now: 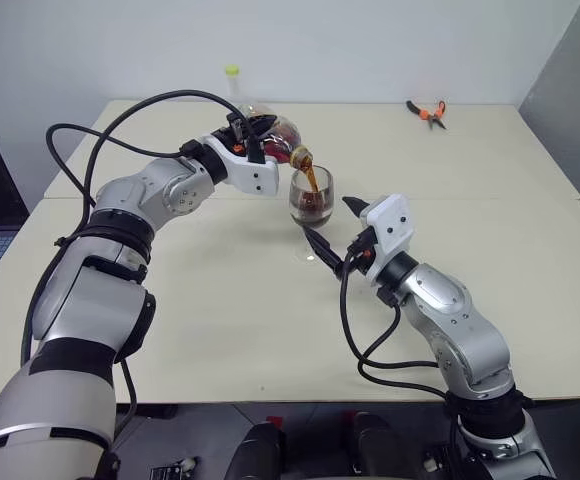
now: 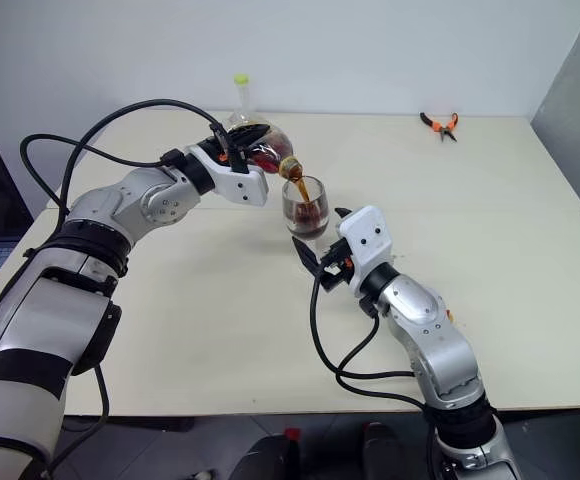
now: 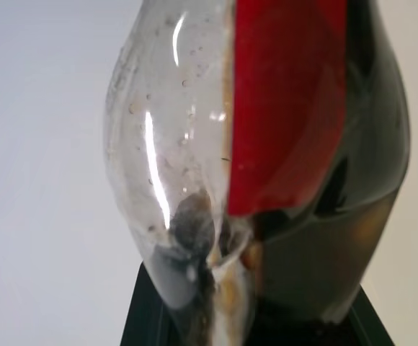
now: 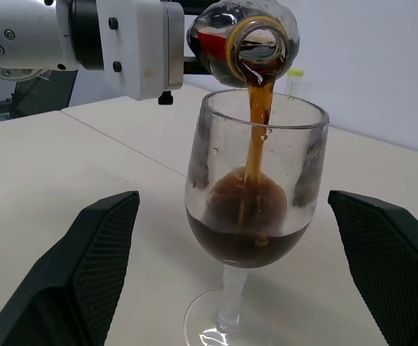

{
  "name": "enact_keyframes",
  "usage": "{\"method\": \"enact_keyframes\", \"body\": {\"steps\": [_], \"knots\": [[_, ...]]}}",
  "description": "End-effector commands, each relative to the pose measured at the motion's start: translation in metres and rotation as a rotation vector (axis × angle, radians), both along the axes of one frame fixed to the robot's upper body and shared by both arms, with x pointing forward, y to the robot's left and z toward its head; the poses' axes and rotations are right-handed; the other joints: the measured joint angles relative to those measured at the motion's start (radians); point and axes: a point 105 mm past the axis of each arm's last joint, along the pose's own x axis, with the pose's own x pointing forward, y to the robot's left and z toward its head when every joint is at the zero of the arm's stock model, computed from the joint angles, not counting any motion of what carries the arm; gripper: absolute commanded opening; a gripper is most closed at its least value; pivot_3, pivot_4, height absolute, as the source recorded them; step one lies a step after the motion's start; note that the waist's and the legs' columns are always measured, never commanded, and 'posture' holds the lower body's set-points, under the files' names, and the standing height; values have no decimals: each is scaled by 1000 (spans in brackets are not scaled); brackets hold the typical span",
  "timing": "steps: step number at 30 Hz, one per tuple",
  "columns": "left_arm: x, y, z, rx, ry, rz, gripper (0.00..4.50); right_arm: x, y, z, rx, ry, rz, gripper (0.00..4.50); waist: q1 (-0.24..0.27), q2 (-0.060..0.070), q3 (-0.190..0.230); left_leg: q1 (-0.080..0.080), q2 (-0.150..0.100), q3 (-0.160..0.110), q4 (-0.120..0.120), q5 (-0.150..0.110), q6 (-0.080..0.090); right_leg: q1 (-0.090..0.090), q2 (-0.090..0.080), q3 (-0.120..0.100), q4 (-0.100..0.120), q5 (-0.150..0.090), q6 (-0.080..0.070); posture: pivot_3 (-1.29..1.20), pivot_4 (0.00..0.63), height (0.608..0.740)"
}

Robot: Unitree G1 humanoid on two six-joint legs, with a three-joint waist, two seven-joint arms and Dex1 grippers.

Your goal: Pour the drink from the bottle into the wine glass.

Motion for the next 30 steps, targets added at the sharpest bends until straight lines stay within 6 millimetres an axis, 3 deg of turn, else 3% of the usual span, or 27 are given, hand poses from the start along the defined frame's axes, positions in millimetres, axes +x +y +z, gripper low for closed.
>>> {"method": "enact_keyframes", "body": {"steps": [1,22,30], "knots": [[-2,2,24,-17,-69,-1,738,-5,0,12,17,-46,8,4500,0,0,0,0,0,0,0,0,0,0,0,0,0,0,0,0,150,740],[-1,4,22,-20,-58,6,738,-6,2,11,18,-42,19,4500,0,0,0,0,0,0,0,0,0,0,0,0,0,0,0,0,150,740],[-2,-1,22,-120,1,-21,737,-7,3,11,17,-42,20,4500,0,0,0,0,0,0,1,0,0,0,0,0,0,0,0,0,150,740]]}}
